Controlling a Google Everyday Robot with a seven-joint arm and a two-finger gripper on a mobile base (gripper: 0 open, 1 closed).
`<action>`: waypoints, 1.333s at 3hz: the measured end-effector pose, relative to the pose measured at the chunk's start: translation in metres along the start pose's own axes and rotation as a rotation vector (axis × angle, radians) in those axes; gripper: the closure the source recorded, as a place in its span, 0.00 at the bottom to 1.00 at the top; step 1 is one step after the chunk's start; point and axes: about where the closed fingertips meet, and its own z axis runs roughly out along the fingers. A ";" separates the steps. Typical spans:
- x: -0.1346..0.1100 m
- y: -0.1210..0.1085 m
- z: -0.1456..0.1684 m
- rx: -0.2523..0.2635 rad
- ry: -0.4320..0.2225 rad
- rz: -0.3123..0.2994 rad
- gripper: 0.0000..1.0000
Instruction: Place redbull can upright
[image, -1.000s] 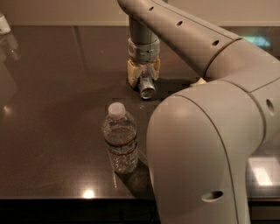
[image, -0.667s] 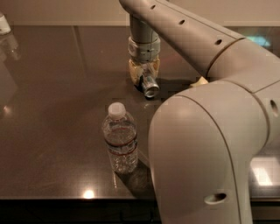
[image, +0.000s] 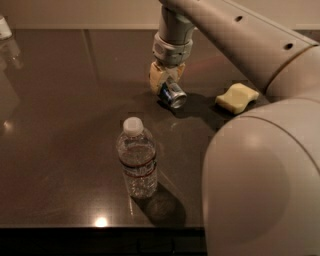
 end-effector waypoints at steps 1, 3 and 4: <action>0.003 0.015 -0.028 -0.080 -0.146 -0.159 1.00; 0.010 0.043 -0.077 -0.183 -0.450 -0.386 1.00; 0.012 0.053 -0.090 -0.207 -0.606 -0.426 1.00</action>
Offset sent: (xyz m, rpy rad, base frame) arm -0.0534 0.0156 0.0970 0.4094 -0.3382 0.4943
